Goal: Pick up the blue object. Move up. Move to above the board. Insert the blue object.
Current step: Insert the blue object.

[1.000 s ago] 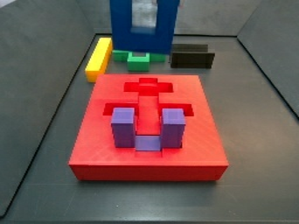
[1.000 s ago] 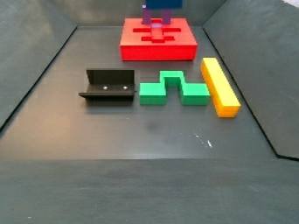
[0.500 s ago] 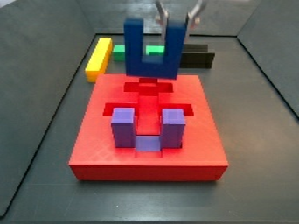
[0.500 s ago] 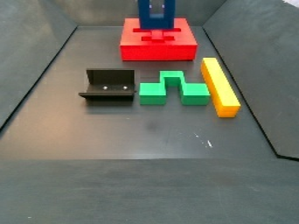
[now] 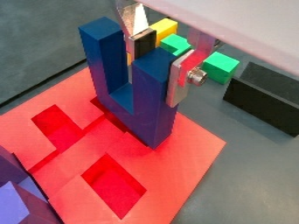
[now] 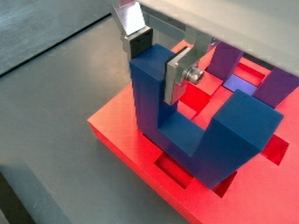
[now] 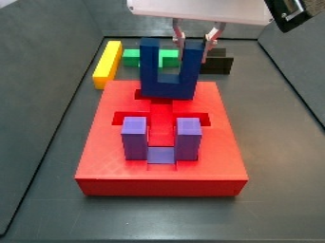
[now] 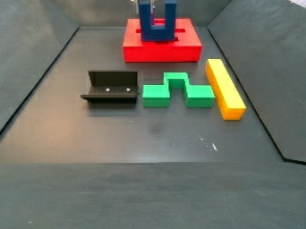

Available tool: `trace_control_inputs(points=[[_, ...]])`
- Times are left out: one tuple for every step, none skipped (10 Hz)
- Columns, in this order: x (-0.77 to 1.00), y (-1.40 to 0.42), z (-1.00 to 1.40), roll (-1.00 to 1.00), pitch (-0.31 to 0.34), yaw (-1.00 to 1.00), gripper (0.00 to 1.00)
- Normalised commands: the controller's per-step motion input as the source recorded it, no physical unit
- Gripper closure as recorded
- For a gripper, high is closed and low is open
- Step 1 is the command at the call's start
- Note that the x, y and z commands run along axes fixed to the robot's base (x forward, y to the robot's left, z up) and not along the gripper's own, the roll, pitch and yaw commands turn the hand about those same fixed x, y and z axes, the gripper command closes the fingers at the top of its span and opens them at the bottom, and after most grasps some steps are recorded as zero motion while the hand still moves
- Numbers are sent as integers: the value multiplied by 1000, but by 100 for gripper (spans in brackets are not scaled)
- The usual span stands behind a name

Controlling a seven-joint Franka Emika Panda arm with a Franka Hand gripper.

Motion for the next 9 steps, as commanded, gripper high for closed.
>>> trace_control_inputs(points=[[-86,0,-269,57,-90,429,100],[-400,0,-174,0,-187,411,100],[-431,23,-51,-17,-246,469,100],[-426,14,0,-16,-217,434,100],[-374,3,0,0,-169,277,100],[-251,83,0,0,-107,69,100],[51,63,0,0,0,0,100],[489,9,0,13,64,-114,100],[574,0,-17,36,94,-217,100]])
